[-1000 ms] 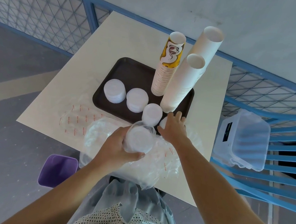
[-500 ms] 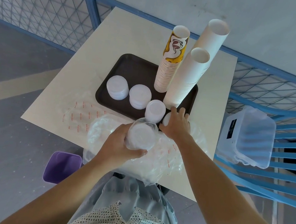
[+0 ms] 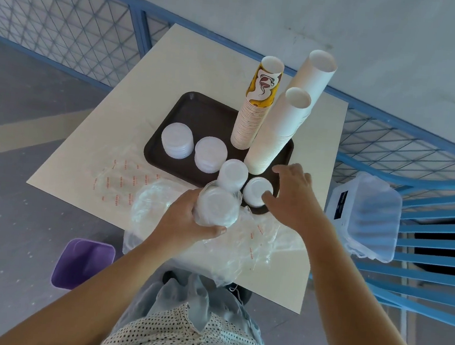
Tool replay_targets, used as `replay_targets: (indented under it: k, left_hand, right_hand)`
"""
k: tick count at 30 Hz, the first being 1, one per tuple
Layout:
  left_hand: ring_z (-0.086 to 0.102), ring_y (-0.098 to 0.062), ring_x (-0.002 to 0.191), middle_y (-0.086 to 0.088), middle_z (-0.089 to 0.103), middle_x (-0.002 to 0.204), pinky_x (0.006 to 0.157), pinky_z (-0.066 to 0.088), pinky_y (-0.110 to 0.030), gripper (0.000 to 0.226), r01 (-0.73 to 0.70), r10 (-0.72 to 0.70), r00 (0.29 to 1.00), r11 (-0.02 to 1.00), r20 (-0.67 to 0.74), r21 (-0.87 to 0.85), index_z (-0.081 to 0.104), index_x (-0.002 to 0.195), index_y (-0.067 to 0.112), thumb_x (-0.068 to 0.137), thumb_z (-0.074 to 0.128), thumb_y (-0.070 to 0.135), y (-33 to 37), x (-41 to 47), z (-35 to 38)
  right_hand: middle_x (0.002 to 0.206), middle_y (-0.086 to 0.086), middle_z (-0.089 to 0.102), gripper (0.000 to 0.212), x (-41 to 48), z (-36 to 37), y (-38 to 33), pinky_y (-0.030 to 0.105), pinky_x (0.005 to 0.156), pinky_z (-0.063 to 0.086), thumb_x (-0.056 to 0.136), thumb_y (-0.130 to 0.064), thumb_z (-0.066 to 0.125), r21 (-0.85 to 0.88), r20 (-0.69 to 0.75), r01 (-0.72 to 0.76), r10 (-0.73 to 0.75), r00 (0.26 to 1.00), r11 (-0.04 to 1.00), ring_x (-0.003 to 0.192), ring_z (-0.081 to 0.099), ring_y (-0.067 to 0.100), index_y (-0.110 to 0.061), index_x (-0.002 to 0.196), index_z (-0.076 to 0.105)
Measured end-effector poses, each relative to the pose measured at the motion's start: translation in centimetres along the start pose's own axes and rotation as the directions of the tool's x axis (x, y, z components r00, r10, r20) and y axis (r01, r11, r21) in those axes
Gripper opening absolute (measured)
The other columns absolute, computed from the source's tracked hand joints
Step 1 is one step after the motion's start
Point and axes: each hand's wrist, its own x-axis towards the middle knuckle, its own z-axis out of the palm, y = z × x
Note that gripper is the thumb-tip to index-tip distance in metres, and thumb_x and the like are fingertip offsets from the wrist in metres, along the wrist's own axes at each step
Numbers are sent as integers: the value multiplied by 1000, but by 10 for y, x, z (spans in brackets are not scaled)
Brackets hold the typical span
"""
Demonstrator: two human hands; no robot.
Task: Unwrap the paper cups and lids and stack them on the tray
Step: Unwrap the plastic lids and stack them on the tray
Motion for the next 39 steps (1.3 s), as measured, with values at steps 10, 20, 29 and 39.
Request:
replay_targets:
  k: [10,20,29,39]
  left_hand:
    - [57,9,117,28,62,124,92,47,-15,74,-110,114,993,991,42,-75,53,128,48,66,92,49,12,1,3]
    - [44,32,106,39,47,113,75,33,8,74,-150,150,989,989,15,-8,44,124,49,73,95,31,17,-6,-13]
    - [52,23,106,37,51,115,77,42,2,80,-171,174,984,982,45,-77,44,128,49,70,96,28,24,-12,-17]
    - [56,-2,131,18,56,144,102,54,-25,95,-115,204,954,925,219,-363,39,153,36,75,91,26,27,-11,-20]
  right_hand:
    - [125,-5,61,27,-42,-37,-81,26,99,49,101,-25,63,20,57,447,-447,893,894,109,58,12,-20,127,70]
    - [135,-9,44,66,-52,-31,-90,39,100,51,86,-50,77,-30,181,394,-383,906,919,120,49,14,-33,141,46]
    - [123,-16,38,72,-56,-29,-91,36,94,51,84,-53,79,-10,217,337,-327,920,941,115,50,15,-35,144,44]
    - [128,-14,48,74,-61,-35,-80,28,93,48,78,-48,86,102,91,295,-304,948,950,115,47,8,-37,140,47]
